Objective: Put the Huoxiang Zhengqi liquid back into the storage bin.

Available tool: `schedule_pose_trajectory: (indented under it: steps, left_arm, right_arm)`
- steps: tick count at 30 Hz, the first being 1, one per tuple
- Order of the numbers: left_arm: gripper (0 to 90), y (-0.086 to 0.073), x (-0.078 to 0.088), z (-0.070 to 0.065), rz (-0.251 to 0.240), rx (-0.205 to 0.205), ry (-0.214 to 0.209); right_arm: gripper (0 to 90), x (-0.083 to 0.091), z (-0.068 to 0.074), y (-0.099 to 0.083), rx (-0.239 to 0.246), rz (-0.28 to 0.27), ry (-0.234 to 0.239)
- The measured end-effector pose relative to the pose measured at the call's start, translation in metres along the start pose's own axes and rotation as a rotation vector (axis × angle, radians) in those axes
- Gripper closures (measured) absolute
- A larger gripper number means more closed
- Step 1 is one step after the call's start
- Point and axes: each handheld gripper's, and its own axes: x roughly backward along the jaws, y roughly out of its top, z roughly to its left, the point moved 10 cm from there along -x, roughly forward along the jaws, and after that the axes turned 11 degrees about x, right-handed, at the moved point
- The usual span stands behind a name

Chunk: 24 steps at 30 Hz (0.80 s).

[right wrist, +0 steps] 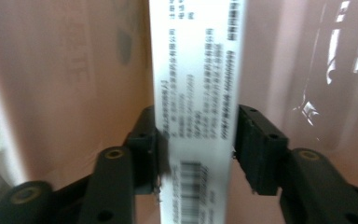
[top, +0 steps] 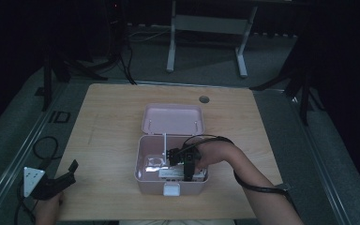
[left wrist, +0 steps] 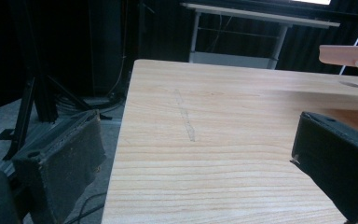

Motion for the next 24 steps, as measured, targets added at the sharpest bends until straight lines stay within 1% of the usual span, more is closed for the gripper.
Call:
schedule_pose_trajectory:
  steps: [2, 4, 6, 10, 12, 13, 14, 15, 16, 19, 22, 24]
  left_arm:
    - [2.4, 0.000, 0.000, 0.000, 0.000, -0.001, 0.001]
    - [2.4, 0.000, 0.000, 0.000, 0.000, -0.002, 0.002]
    - [2.4, 0.000, 0.000, 0.000, 0.001, -0.004, 0.002]
    - [2.4, 0.000, 0.000, 0.000, 0.001, -0.005, 0.003]
    - [2.4, 0.000, 0.000, 0.000, 0.001, -0.004, 0.003]
    - [2.4, 0.000, 0.000, 0.000, 0.001, -0.004, 0.003]
    - [2.4, 0.000, 0.000, 0.000, 0.000, -0.003, 0.004]
    - [2.4, 0.000, 0.000, 0.000, 0.001, -0.005, 0.003]
    - [2.4, 0.000, 0.000, 0.000, 0.001, -0.006, 0.003]
    - [2.4, 0.000, 0.000, 0.000, 0.000, -0.007, 0.004]
    - [2.4, 0.000, 0.000, 0.000, 0.000, -0.006, 0.005]
    - [2.4, 0.000, 0.000, 0.000, 0.000, -0.006, 0.005]
  right_arm:
    - [47.0, 0.006, 0.002, 0.000, -0.002, -0.026, 0.006]
    - [46.0, 0.013, 0.003, -0.002, -0.005, -0.039, -0.005]
    - [42.0, 0.018, 0.003, -0.004, -0.009, -0.044, -0.019]
    - [38.8, 0.031, 0.003, -0.007, -0.021, -0.080, -0.026]
    - [34.5, 0.037, 0.004, -0.008, -0.027, -0.107, -0.031]
    - [28.5, 0.040, 0.003, -0.008, -0.028, -0.121, -0.038]
    - [26.4, 0.043, 0.004, -0.009, -0.024, -0.137, -0.037]
    - [25.4, 0.047, 0.006, -0.009, -0.035, -0.161, -0.025]
    - [23.5, 0.050, 0.006, -0.009, -0.037, -0.176, -0.027]
    - [20.4, 0.058, 0.007, -0.012, -0.040, -0.215, -0.049]
    - [16.4, 0.063, 0.006, -0.017, -0.022, -0.232, -0.108]
    - [16.2, 0.065, 0.008, -0.020, -0.031, -0.249, -0.105]
